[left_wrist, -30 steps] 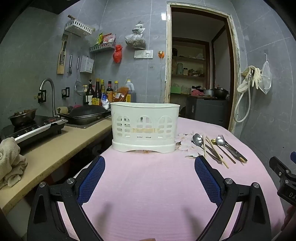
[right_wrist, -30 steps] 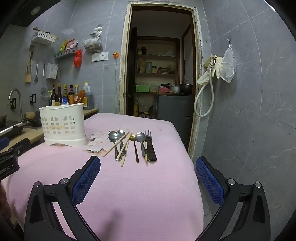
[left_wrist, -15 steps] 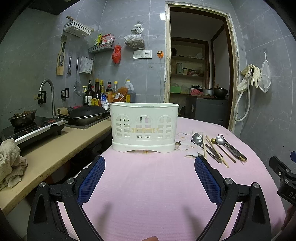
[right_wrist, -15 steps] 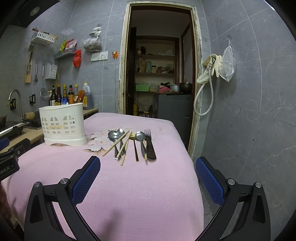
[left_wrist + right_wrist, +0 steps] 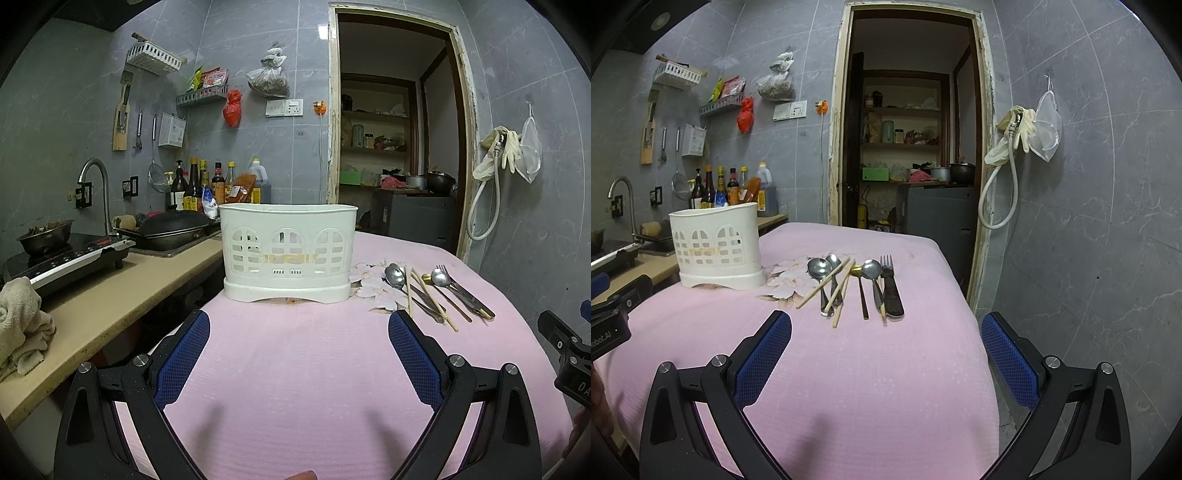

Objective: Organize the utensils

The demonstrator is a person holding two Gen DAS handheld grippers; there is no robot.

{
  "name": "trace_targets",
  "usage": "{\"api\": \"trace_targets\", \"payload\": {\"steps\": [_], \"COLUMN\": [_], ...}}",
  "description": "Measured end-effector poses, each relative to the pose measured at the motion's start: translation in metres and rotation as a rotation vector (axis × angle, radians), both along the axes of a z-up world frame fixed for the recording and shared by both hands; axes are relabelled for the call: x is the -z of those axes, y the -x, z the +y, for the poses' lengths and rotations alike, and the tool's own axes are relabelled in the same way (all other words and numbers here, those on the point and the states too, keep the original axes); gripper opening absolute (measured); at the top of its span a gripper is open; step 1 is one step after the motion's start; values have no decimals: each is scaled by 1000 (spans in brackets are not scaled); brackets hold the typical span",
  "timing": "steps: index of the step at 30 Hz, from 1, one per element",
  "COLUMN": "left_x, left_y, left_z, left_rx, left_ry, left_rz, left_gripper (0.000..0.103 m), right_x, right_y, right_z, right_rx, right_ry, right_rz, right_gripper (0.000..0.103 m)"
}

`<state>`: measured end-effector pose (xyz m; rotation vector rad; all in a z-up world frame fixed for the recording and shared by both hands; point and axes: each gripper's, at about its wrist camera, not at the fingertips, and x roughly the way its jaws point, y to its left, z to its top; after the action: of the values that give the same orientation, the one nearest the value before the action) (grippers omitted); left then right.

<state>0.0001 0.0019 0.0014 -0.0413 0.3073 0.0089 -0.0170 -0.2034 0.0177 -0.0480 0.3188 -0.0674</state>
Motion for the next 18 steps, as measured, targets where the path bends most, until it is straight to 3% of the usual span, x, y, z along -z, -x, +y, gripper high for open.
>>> {"api": "trace_targets", "payload": {"steps": [18], "left_x": [1], "left_y": [0], "left_z": [0], "left_rx": [0], "left_ry": [-4], "left_rz": [2], "left_gripper": [95], "right_x": [9], "right_y": [-5], "right_z": [3], "right_rx": [1], "right_ry": [-4], "right_rz": [10], "right_gripper": [103]}}
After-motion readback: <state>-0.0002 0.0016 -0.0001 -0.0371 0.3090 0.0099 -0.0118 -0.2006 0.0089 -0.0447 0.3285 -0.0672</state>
